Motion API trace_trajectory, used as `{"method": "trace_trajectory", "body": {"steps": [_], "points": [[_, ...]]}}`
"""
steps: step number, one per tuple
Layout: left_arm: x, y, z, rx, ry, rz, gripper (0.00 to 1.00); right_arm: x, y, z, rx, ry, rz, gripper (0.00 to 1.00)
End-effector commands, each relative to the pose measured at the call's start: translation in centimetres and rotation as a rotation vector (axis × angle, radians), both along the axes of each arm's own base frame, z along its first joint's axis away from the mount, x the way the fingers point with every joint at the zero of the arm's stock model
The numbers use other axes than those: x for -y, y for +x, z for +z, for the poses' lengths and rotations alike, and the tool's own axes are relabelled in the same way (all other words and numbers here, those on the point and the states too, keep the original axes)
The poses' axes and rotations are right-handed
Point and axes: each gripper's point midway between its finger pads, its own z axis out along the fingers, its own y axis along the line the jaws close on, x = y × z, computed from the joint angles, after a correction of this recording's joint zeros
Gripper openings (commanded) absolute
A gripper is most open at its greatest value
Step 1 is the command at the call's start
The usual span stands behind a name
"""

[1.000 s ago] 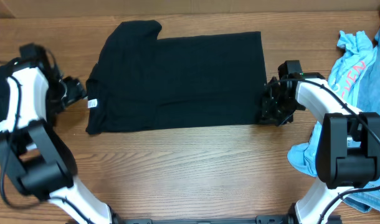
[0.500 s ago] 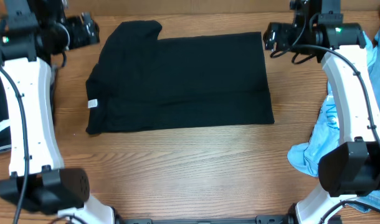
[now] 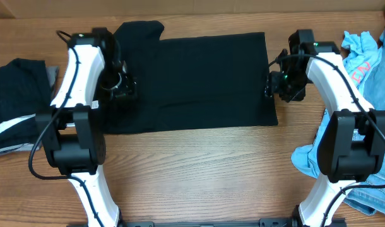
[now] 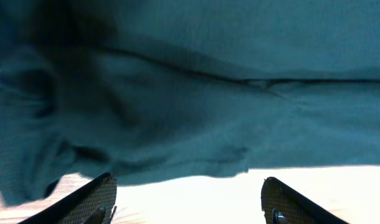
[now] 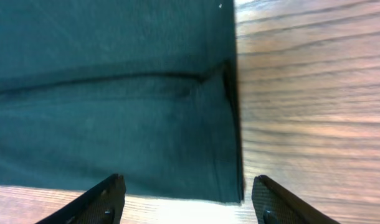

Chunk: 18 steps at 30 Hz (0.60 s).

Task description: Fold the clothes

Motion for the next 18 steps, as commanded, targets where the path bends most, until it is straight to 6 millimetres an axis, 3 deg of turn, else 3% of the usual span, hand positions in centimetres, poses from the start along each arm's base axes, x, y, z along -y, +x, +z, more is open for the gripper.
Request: {"method": "trace_trajectory", "body": {"steps": [1,7,12,13,16,18], "points": [[-0.4,-0.9,-2.7,-0.028,0.044,0.051,0.78,-0.5,-1.0,-2.5,-0.015,0.029,0.002,0.69],[-1.7,-3.0,-6.7,-0.07,0.13,0.086,0.8,-0.9,-0.5,-5.4,0.049,0.052,0.012,0.7],[-2.1,-4.5,-8.9,-0.088,0.155,0.092,0.82,-0.8,-2.7,-6.9,-0.012,0.051,0.01,0.68],[-2.1,-4.9,-9.3,-0.096,0.156,0.092,0.82,-0.8,-3.5,-7.5,-0.036,0.051,0.009,0.61],[-2.1,-6.3,-9.8,-0.139,0.157,0.088,0.82,-0.8,-6.0,-8.5,-0.111,0.05,0.006,0.22],[-2.0,-8.3,-10.2,-0.202,0.159,0.083,0.82,-0.5,-7.7,-8.8,-0.174,0.034,-0.005,0.1]]}}
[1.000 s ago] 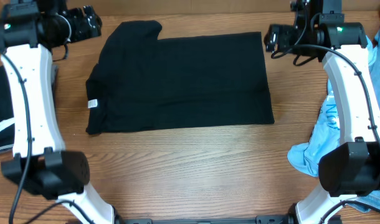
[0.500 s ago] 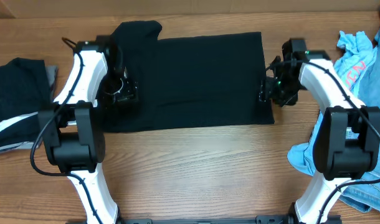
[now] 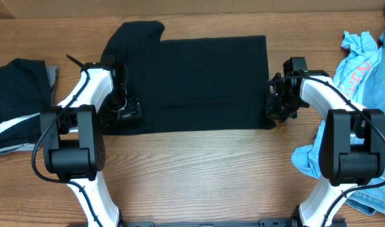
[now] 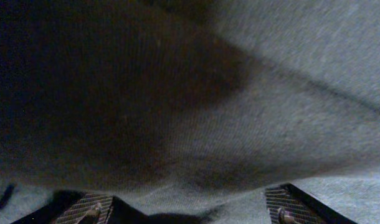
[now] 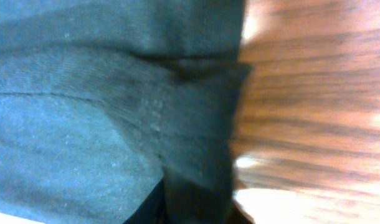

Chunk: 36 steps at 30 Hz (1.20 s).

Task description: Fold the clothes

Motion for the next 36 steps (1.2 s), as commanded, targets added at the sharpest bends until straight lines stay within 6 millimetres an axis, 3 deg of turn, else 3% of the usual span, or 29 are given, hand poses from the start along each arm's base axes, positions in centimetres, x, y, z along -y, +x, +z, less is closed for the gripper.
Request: {"method": "trace_trajectory", "body": {"steps": [1,3,8,10,13,16,20,22,23,25,28,32,34,36], "points": [[-0.4,-5.5,-3.0,-0.199,0.015,0.016,0.82,0.6,-4.4,-2.2,-0.166,-0.044,-0.011,0.1],[-0.3,-7.7,-3.5,-0.263,0.014,0.016,0.81,2.1,-6.0,-2.1,-0.244,-0.137,-0.069,0.1],[-0.3,-13.0,-4.6,-0.404,0.012,0.017,0.8,2.6,-8.8,-1.4,-0.367,-0.175,-0.081,0.1],[-0.2,-13.5,-4.8,-0.414,0.012,0.016,0.78,2.6,-8.8,-1.4,-0.365,-0.175,-0.082,0.11],[-0.2,-12.2,-4.8,-0.361,0.009,0.018,0.79,2.4,-8.2,-1.5,-0.341,-0.159,-0.085,0.22],[-0.3,-9.0,-2.4,-0.206,0.011,0.015,0.79,2.3,-6.3,-0.4,-0.286,-0.152,-0.09,0.33],[-0.4,-3.1,6.6,0.176,0.015,-0.009,0.83,2.3,0.0,6.8,-0.017,-0.138,-0.109,0.43],[-0.5,-1.6,10.8,0.346,0.019,-0.008,0.9,2.3,2.6,10.4,0.113,-0.131,-0.117,0.53],[-0.5,-1.0,12.5,0.421,0.02,-0.008,0.98,2.2,4.1,12.2,0.18,-0.127,-0.117,0.63],[-0.4,0.3,15.1,0.55,0.023,-0.03,1.0,2.2,5.8,13.6,0.255,-0.124,-0.101,0.7],[-0.1,2.8,17.1,0.665,0.019,-0.103,0.98,2.3,7.3,14.2,0.328,-0.132,-0.063,0.8],[-2.0,9.0,20.2,0.709,0.056,-0.144,1.0,2.4,8.3,16.5,0.377,-0.142,-0.047,0.87],[-3.5,13.6,19.7,0.709,0.038,-0.159,1.0,2.4,7.7,16.9,0.355,-0.143,-0.046,0.87],[-3.9,17.5,18.0,0.726,-0.04,-0.215,1.0,2.4,6.8,16.6,0.316,-0.144,-0.043,0.87]]}}
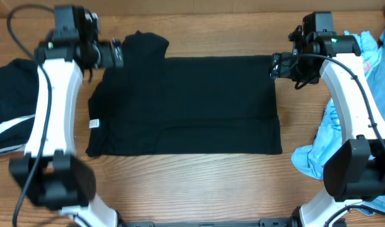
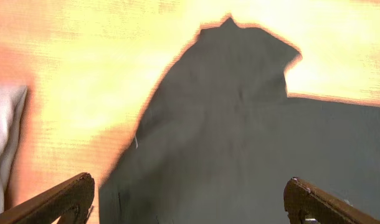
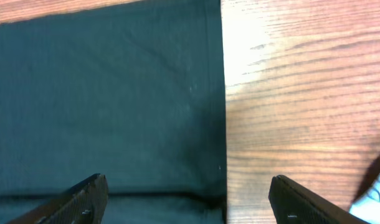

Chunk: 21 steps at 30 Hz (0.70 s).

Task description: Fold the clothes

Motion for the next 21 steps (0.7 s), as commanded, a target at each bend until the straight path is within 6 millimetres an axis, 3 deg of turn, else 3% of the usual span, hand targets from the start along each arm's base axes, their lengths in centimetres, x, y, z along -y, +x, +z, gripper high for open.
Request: {"method": "trace_trajectory", "body": {"steps": [1,3,7,13,19,21], "points": [[-1.2,5.6,-3.8,-0.008,-0.072,-0.132,1.0,0.3,-0.4,1.0,0.002,-0.011,0.001,0.87],[-1.7,7.7,-7.3,-0.018,-0.134,-0.172,0.99,0.3,-0.7,0.9,-0.014,-0.011,0.001,0.86],[-0.4,9.7,-13.8,-0.021,-0.256,-0.271,0.94,0.3,-1.3,0.7,-0.037,-0.011,0.001,0.86],[0.5,11.4,-17.4,0.006,-0.256,-0.295,0.96,0.3,-1.8,0.6,-0.062,-0.008,-0.006,0.82],[0.9,10.8,-20.0,-0.049,-0.256,-0.291,0.94,0.3,-1.9,0.6,-0.064,-0.009,-0.006,0.8],[1.1,10.3,-21.1,-0.081,-0.271,-0.288,0.86,0.3,-1.9,0.6,-0.064,-0.008,-0.006,0.79]]}}
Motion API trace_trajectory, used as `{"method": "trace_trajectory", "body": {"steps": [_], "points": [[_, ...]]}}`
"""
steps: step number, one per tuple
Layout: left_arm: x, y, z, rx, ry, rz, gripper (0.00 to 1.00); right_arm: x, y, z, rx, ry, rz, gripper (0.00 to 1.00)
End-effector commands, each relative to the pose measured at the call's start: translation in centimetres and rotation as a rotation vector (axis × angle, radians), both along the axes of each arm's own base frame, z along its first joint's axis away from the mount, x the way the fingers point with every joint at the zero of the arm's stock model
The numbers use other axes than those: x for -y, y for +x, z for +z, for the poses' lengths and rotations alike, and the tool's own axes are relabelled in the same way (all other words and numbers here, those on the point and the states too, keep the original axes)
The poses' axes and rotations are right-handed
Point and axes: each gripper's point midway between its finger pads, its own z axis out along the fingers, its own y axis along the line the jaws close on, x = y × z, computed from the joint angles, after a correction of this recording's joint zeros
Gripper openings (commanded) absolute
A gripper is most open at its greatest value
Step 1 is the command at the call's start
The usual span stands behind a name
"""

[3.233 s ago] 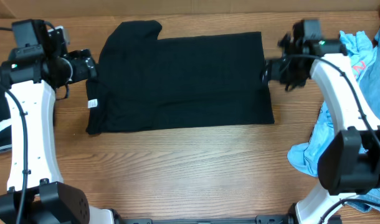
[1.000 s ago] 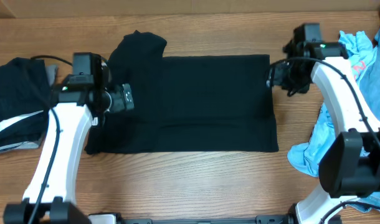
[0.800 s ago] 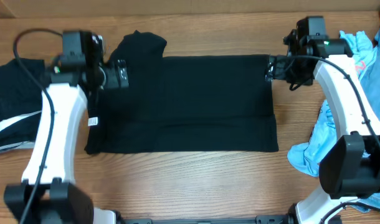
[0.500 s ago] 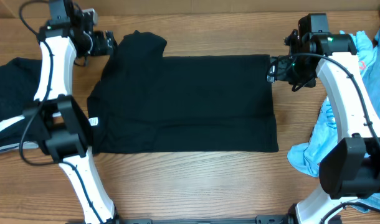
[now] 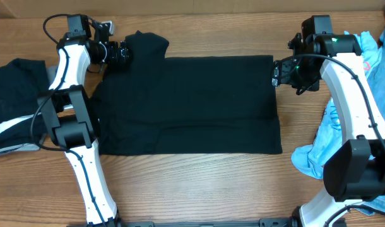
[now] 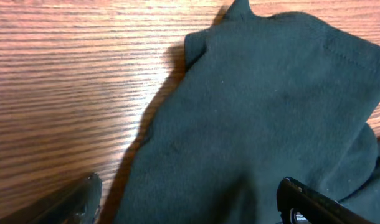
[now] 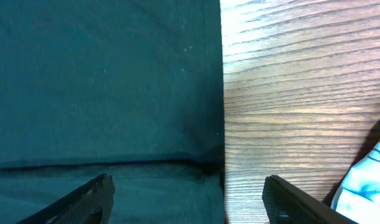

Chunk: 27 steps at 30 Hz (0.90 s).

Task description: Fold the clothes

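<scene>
A black garment (image 5: 186,104) lies spread flat on the wooden table (image 5: 199,189), with one sleeve (image 5: 146,43) sticking out at its far left. My left gripper (image 5: 118,53) is at that sleeve's left edge. In the left wrist view it (image 6: 190,208) is open, low over the sleeve cloth (image 6: 265,106). My right gripper (image 5: 278,72) is at the garment's far right edge. In the right wrist view it (image 7: 187,202) is open and straddles the cloth's straight right edge (image 7: 220,93).
A pile of black clothes (image 5: 16,101) lies at the table's left. Light blue garments (image 5: 358,53) and a blue denim piece (image 5: 369,189) crowd the right side; a bit of blue cloth (image 7: 367,183) shows near my right gripper.
My left gripper has come closer to the sleeve, which now fills its view. My right gripper has shifted slightly toward the near side along the right edge. The garment has not moved.
Both grippers stood open at the garment's left and right edges. Then they were down on the cloth at its near corners. After that the garment lay nearer the table's front edge, with both grippers open at its far corners, where they still are.
</scene>
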Motion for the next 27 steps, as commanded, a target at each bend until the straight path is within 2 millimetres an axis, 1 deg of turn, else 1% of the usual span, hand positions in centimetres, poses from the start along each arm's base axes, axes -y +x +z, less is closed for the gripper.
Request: {"method": "trace_trajectory", "body": {"steps": [1,2,3,4,5,7,9,10,11,13,14,17,19,20,21,23,25,27], "points": [[0.8,-0.9,-3.2,-0.067,-0.016,-0.027,0.72,0.3,0.5,1.2,0.039,-0.009,-0.005,0.79],[0.8,-0.8,-3.1,-0.066,-0.019,-0.022,0.57,0.3,0.6,1.2,0.043,-0.009,-0.005,0.79],[0.8,-0.8,-2.8,-0.071,-0.03,0.0,0.27,0.3,1.0,1.3,0.058,-0.009,-0.005,0.79],[0.7,-0.7,-2.7,-0.079,-0.039,0.02,0.14,0.3,1.4,1.3,0.074,-0.008,-0.005,0.79],[0.7,-0.8,-2.6,-0.093,-0.051,0.04,0.06,0.3,2.0,1.4,0.095,-0.008,-0.005,0.79],[0.6,-1.0,-2.2,-0.119,-0.068,0.069,0.04,0.2,4.0,1.5,0.164,-0.008,-0.004,0.75],[0.8,-1.6,-1.5,-0.154,-0.073,0.07,0.04,0.0,6.3,0.5,0.215,0.004,0.0,0.76],[0.9,-1.9,-1.2,-0.172,-0.076,0.07,0.04,-0.4,7.6,-0.3,0.237,0.028,0.009,0.89],[0.8,-2.3,-1.0,-0.205,-0.077,0.096,0.04,-0.9,9.1,-1.6,0.259,0.054,0.029,1.0],[0.6,-3.0,-1.1,-0.248,-0.078,0.126,0.04,-1.2,11.1,-4.4,0.271,0.062,0.045,1.0],[0.5,-3.5,-1.3,-0.273,-0.069,0.132,0.04,-1.2,12.3,-6.2,0.28,0.063,0.045,1.0],[0.1,-5.0,-1.9,-0.343,-0.035,0.147,0.05,-1.1,14.4,-10.4,0.296,0.056,0.05,1.0],[0.1,-5.5,-2.1,-0.362,-0.03,0.147,0.05,-0.3,15.5,-12.2,0.316,0.049,0.035,1.0],[0.1,-5.6,-2.1,-0.367,-0.031,0.146,0.05,0.5,16.1,-12.8,0.332,0.044,0.022,1.0],[0.1,-5.7,-2.1,-0.369,-0.03,0.147,0.05,0.8,16.3,-13.1,0.337,0.044,0.016,1.0],[0.1,-5.6,-2.1,-0.366,-0.029,0.147,0.06,1.4,16.7,-13.3,0.35,0.041,0.007,1.0],[-0.2,-5.6,-2.2,-0.369,-0.016,0.152,0.06,1.4,17.1,-13.0,0.369,0.044,0.007,1.0],[-0.3,-5.7,-2.2,-0.373,-0.006,0.155,0.06,0.7,17.4,-12.7,0.386,0.083,0.025,0.98]]}}
